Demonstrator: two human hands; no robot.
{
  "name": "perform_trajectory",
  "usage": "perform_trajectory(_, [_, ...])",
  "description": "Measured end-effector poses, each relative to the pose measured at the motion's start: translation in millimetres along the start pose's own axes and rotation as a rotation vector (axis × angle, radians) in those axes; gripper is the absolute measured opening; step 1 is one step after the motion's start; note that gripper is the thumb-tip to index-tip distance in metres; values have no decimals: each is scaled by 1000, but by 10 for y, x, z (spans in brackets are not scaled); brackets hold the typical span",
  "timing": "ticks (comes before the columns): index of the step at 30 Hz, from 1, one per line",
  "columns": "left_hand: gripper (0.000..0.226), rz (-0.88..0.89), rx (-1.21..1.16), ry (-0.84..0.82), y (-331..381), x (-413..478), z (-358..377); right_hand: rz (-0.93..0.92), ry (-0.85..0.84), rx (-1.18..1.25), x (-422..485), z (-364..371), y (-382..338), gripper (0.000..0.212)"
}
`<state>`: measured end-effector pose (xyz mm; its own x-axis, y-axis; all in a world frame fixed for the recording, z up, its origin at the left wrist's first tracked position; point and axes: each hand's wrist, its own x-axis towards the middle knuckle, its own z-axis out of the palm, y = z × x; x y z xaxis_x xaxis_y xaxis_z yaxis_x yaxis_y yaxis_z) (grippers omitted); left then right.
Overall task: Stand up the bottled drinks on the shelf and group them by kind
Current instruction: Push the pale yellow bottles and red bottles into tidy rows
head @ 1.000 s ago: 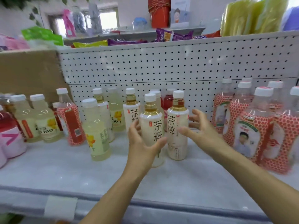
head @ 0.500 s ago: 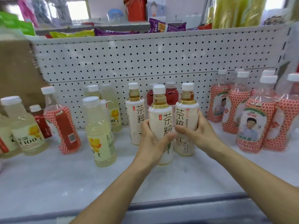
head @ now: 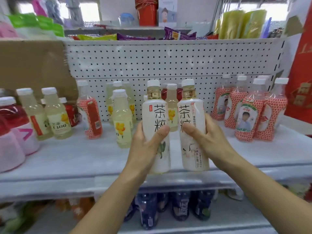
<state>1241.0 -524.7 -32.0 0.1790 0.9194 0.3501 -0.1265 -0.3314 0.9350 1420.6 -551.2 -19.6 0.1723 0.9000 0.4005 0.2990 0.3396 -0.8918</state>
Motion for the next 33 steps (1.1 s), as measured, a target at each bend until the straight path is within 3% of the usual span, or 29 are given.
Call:
perform_trajectory(7, [53,-53,-21,84,207,-981,-250,38,-76,57,-845,249,-266,57])
perform_trajectory(17, [61,-169,1,254,378,-1969,-1142,98,-249,101,-1566,1202,-606,68])
perform_trajectory(22, [48,-126,1,307,447,-2163,-1894,91,-343,132,-1671,1940,-824,65])
perform_trajectory(33, [64,-168,43,429,747,-2422,-4374,50,-384,224,-1708,4407,-1408,65])
